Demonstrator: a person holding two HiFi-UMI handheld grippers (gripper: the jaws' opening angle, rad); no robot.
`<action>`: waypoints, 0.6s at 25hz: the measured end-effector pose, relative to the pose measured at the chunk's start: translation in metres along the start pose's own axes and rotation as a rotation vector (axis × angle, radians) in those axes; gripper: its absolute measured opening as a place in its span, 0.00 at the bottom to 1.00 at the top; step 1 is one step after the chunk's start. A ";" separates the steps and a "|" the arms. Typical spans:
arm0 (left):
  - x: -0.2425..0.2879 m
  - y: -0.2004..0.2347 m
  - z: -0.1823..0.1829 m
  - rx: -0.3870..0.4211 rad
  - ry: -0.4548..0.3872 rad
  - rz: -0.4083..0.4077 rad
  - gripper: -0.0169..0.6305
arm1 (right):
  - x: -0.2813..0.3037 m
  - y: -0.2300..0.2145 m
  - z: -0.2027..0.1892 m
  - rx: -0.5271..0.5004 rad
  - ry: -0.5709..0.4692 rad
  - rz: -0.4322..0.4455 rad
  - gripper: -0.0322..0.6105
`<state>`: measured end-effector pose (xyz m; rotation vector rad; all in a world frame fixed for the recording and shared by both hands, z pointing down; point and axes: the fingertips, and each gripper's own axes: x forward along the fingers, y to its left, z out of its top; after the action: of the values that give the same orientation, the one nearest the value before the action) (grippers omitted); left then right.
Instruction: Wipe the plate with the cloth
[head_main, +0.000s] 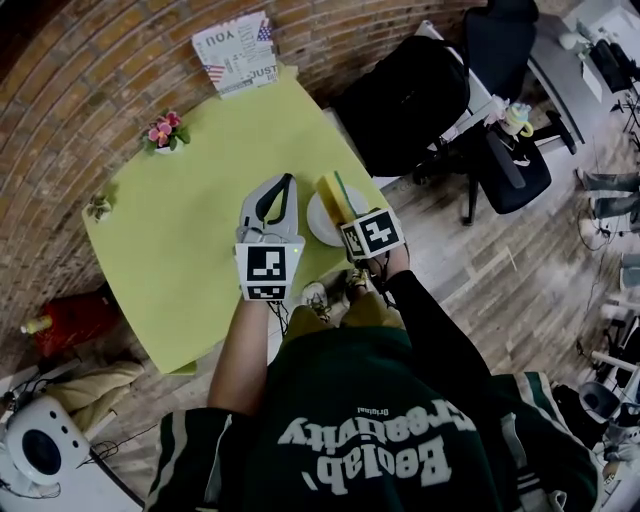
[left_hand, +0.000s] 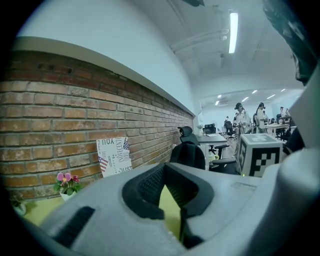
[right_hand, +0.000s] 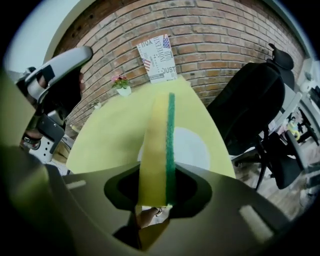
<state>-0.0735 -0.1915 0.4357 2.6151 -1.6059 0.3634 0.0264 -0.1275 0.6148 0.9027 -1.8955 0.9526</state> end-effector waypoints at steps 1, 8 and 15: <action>-0.001 0.000 0.000 -0.001 0.001 0.001 0.03 | 0.003 0.009 -0.002 -0.016 0.012 0.014 0.25; -0.007 0.005 -0.004 -0.006 0.006 0.012 0.03 | 0.028 0.053 -0.024 -0.114 0.100 0.073 0.25; -0.009 0.008 -0.006 -0.008 0.010 0.014 0.03 | 0.026 0.043 -0.024 -0.085 0.087 0.054 0.25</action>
<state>-0.0855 -0.1860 0.4389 2.5930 -1.6203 0.3695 -0.0119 -0.0929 0.6349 0.7516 -1.8796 0.9212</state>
